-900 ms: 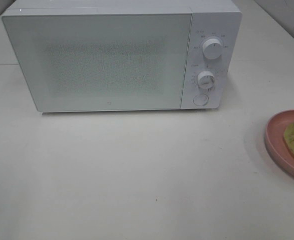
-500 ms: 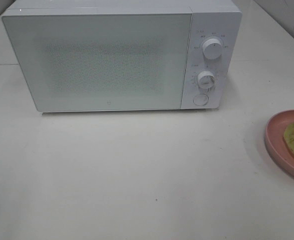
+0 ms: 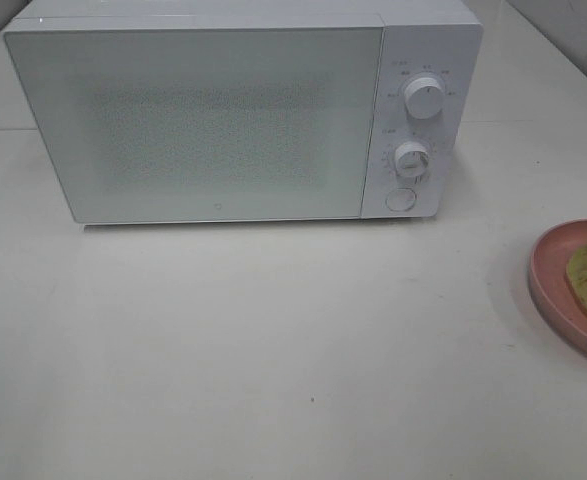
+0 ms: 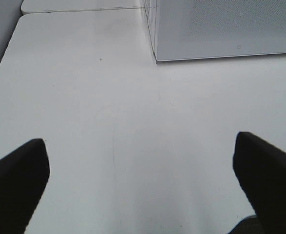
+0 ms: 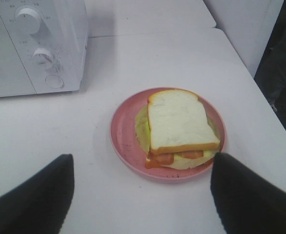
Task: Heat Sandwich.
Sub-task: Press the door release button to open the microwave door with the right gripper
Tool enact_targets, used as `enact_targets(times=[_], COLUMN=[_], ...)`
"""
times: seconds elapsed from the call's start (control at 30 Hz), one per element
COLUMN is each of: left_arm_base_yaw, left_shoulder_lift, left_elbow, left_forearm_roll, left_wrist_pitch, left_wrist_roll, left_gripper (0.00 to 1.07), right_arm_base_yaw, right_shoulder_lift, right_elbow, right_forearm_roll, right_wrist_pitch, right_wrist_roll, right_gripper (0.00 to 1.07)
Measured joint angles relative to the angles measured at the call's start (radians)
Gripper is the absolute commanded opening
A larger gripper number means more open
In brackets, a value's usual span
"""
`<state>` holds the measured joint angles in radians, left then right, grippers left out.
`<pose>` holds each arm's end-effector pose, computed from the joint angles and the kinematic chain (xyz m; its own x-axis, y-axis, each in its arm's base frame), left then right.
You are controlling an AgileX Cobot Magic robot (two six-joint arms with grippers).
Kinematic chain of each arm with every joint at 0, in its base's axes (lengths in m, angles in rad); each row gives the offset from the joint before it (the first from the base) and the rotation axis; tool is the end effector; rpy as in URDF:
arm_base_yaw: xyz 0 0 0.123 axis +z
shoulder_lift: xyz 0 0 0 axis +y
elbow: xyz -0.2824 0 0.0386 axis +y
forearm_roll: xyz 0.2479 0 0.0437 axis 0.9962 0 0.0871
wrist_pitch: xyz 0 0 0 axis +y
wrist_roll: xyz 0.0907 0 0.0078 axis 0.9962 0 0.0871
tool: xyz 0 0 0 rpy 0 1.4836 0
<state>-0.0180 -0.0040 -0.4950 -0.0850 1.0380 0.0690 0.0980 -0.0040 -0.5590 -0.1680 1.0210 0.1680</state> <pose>-0.0042 -0.0066 0.2778 -0.4328 0.0335 -0.9009 0.0950 0.9954 -0.0086 -0.0108 -0.0141 0.2975 -0.3508 0.0446 -0.9354 0.0638 0.9977 0.0236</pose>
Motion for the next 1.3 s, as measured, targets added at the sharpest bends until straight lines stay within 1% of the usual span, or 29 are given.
enact_targets(times=[0.23,0.33,0.57,0.7,0.87,1.03,1.3], left_arm_base_yaw=[0.000,0.000,0.000,0.000,0.000,0.000,0.000], left_shoulder_lift=[0.000,0.000,0.000,0.000,0.000,0.000,0.000], left_elbow=[0.000,0.000,0.000,0.000,0.000,0.000,0.000], left_forearm_roll=[0.000,0.000,0.000,0.000,0.000,0.000,0.000], left_wrist_pitch=[0.000,0.000,0.000,0.000,0.000,0.000,0.000], left_wrist_roll=[0.000,0.000,0.000,0.000,0.000,0.000,0.000], left_gripper=[0.98,0.98,0.98,0.98,0.98,0.98,0.98], right_arm_base_yaw=[0.000,0.000,0.000,0.000,0.000,0.000,0.000], right_shoulder_lift=[0.055,0.118,0.208,0.296,0.340,0.450,0.557], right_elbow=[-0.008,-0.009,-0.009,-0.009,-0.009,-0.009,-0.009], right_forearm_roll=[0.000,0.000,0.000,0.000,0.000,0.000,0.000], right_wrist_pitch=[-0.056,-0.111,-0.166,-0.230,-0.284,-0.376,-0.456], right_wrist_roll=[0.000,0.000,0.000,0.000,0.000,0.000,0.000], right_gripper=[0.75,0.75,0.75,0.75,0.75,0.75,0.75])
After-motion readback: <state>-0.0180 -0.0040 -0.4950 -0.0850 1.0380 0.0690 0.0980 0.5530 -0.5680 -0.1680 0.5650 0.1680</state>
